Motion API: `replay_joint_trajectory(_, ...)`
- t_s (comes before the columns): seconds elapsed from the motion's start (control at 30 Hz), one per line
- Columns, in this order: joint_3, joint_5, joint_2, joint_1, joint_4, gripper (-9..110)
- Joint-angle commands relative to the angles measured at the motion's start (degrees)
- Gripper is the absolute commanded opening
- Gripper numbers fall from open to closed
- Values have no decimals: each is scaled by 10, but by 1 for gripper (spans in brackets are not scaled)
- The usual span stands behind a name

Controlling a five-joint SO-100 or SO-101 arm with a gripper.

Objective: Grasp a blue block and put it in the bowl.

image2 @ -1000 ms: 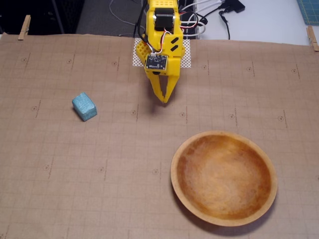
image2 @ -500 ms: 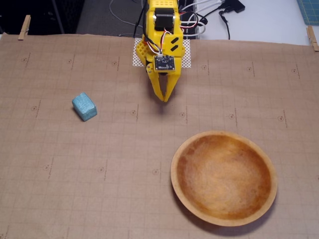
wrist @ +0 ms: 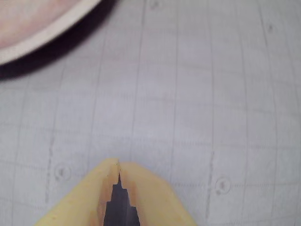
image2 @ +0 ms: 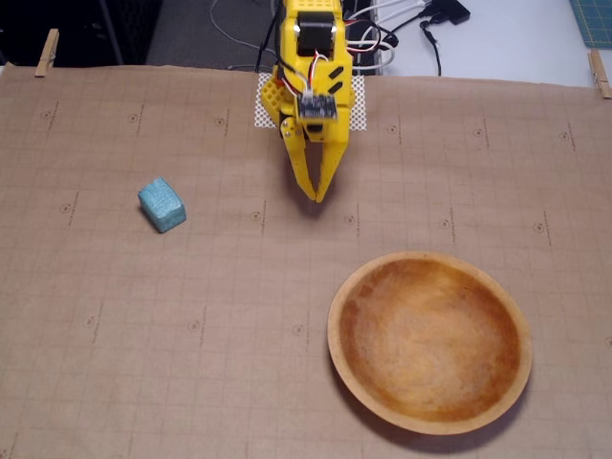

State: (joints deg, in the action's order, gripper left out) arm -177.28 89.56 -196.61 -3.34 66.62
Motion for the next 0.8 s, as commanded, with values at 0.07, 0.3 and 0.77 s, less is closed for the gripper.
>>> replay_joint_trajectory(0.07,47,0,-4,1,-147,-3)
replay_joint_trajectory(0.3,98,-4,4,2,-245,-3)
replay_joint_trajectory(0.77,321,4,301,33,-316,-3)
